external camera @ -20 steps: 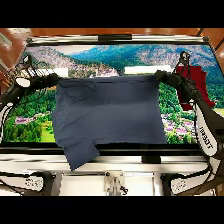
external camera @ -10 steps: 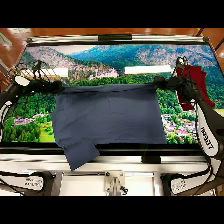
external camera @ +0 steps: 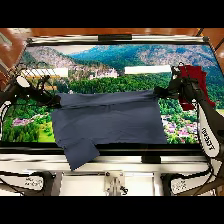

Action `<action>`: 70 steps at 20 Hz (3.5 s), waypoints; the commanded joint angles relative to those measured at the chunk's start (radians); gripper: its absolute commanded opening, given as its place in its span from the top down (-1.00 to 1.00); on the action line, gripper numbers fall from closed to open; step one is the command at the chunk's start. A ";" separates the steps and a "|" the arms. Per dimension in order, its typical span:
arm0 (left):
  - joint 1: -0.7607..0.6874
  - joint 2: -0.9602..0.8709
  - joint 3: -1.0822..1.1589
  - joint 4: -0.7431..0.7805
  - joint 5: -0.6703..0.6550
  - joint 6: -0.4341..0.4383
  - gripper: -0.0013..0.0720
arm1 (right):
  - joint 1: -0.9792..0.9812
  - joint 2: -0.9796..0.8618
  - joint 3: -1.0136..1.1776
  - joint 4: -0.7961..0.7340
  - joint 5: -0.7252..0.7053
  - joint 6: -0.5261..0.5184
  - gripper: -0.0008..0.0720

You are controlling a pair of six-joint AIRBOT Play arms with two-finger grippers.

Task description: Fold the shirts.

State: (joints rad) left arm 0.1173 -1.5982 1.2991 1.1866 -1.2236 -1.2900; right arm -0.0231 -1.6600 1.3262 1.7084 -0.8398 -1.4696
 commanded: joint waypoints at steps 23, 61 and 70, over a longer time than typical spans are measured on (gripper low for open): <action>0.256 0.453 -0.570 -0.204 -0.303 0.048 0.02 | -0.295 0.267 -0.001 -0.012 -0.582 -0.234 -0.30; 0.183 0.534 -0.874 -0.317 -0.034 0.130 0.88 | -0.386 0.267 -0.489 0.244 -0.631 -0.340 -0.67; 0.183 0.533 -0.832 -0.335 -0.018 0.130 0.87 | -0.286 0.267 -0.533 0.241 -0.494 -0.319 -0.67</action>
State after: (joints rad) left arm 0.3008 -1.0657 0.4553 0.8558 -1.2556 -1.1614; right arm -0.3405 -1.3933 0.7994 1.9533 -1.3621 -1.7939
